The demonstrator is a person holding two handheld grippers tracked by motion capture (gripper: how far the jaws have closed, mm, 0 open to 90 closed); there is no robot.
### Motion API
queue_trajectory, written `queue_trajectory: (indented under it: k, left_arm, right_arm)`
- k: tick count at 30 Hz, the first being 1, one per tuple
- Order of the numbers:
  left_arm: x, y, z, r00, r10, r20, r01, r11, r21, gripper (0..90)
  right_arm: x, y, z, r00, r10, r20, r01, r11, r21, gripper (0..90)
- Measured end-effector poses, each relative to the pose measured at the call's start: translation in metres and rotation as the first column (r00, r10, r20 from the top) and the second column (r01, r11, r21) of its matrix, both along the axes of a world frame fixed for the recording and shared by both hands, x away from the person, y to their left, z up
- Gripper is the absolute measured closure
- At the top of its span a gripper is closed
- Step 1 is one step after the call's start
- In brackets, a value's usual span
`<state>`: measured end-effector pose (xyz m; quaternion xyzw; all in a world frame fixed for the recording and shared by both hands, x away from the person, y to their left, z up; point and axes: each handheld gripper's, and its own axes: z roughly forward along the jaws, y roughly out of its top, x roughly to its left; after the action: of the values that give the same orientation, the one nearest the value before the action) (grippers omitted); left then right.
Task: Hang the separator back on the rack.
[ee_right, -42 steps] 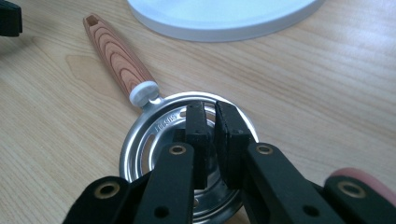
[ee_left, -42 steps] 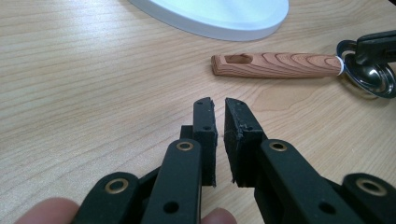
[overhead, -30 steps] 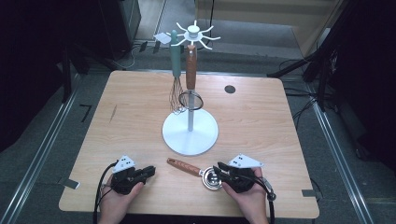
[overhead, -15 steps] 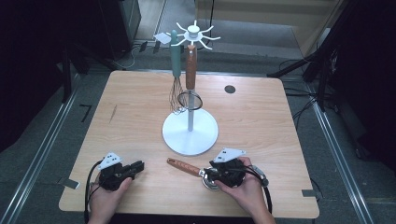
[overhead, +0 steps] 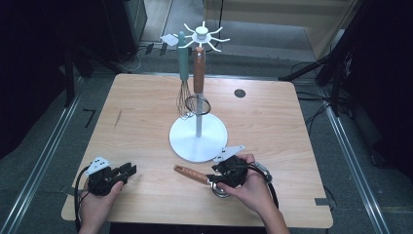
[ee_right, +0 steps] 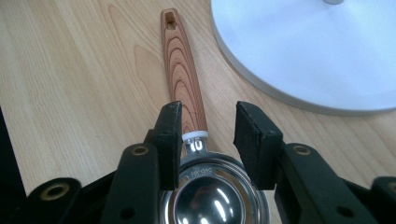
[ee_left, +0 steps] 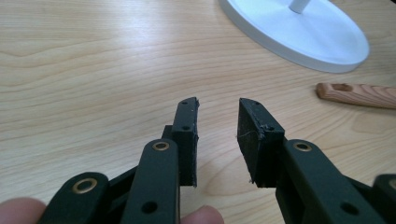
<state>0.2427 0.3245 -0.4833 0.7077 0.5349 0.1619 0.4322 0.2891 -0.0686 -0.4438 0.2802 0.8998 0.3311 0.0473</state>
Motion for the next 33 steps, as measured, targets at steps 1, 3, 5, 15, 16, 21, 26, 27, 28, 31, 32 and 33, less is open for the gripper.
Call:
queue_trajectory:
  k: [1, 3, 5, 15, 16, 21, 26, 27, 28, 31, 32, 33]
  left_arm:
    - [0.000, 0.002, 0.000, 1.0000, 0.003, 0.001, -0.003, 1.0000, 0.005, 68.2]
    - [0.001, 0.004, -0.001, 1.0000, 0.006, 0.006, -0.006, 0.9999, 0.009, 67.3]
    - [0.002, 0.005, -0.001, 0.9999, 0.009, 0.008, -0.009, 0.9999, 0.012, 66.8]
    - [0.003, 0.005, -0.004, 1.0000, 0.005, -0.002, -0.005, 0.9998, 0.017, 66.7]
    - [0.003, 0.005, -0.004, 1.0000, 0.005, -0.002, -0.005, 0.9998, 0.017, 66.7]
    - [0.003, 0.006, -0.004, 0.9999, 0.010, -0.002, -0.010, 0.9999, 0.009, 65.9]
    - [0.003, 0.006, -0.004, 1.0000, 0.008, 0.000, -0.008, 0.9999, 0.008, 63.4]
    - [0.003, 0.006, -0.004, 1.0000, 0.008, 0.000, -0.008, 0.9999, 0.007, 63.1]
    - [0.003, 0.006, -0.004, 1.0000, 0.008, -0.001, -0.008, 0.9999, 0.008, 63.0]
    - [0.004, 0.006, -0.004, 1.0000, 0.009, -0.003, -0.009, 1.0000, 0.004, 62.7]
    - [0.004, 0.006, -0.004, 1.0000, 0.009, -0.003, -0.009, 0.9999, 0.004, 62.6]
    - [0.004, 0.007, -0.004, 1.0000, 0.006, -0.005, -0.006, 1.0000, 0.002, 62.4]
  right_arm:
    - [0.001, 0.001, 0.001, 1.0000, 0.005, 0.002, -0.005, 1.000, -0.006, 64.3]
    - [0.001, 0.004, 0.003, 0.9997, 0.022, -0.005, -0.022, 0.999, -0.035, 63.7]
    - [0.003, 0.006, 0.004, 0.9988, 0.044, -0.020, -0.045, 0.997, -0.059, 63.3]
    - [0.007, 0.029, -0.003, 0.9920, 0.109, -0.063, -0.118, 0.980, -0.160, 63.3]
    - [0.008, 0.030, -0.004, 0.9919, 0.106, -0.069, -0.117, 0.979, -0.170, 63.4]
    - [0.012, 0.036, -0.012, 0.9917, 0.089, -0.094, -0.108, 0.968, -0.227, 64.3]
    - [0.013, 0.043, -0.015, 0.9875, 0.098, -0.124, -0.129, 0.953, -0.274, 64.8]
    - [0.014, 0.044, -0.017, 0.9859, 0.109, -0.127, -0.142, 0.948, -0.286, 64.9]
    - [0.013, 0.046, -0.017, 0.9837, 0.114, -0.138, -0.152, 0.942, -0.300, 65.2]
    - [0.013, 0.050, -0.018, 0.9818, 0.127, -0.142, -0.168, 0.926, -0.337, 67.1]
    - [0.012, 0.052, -0.017, 0.9826, 0.125, -0.137, -0.167, 0.918, -0.359, 67.5]
    - [0.012, 0.054, -0.016, 0.9817, 0.132, -0.137, -0.175, 0.908, -0.381, 67.8]
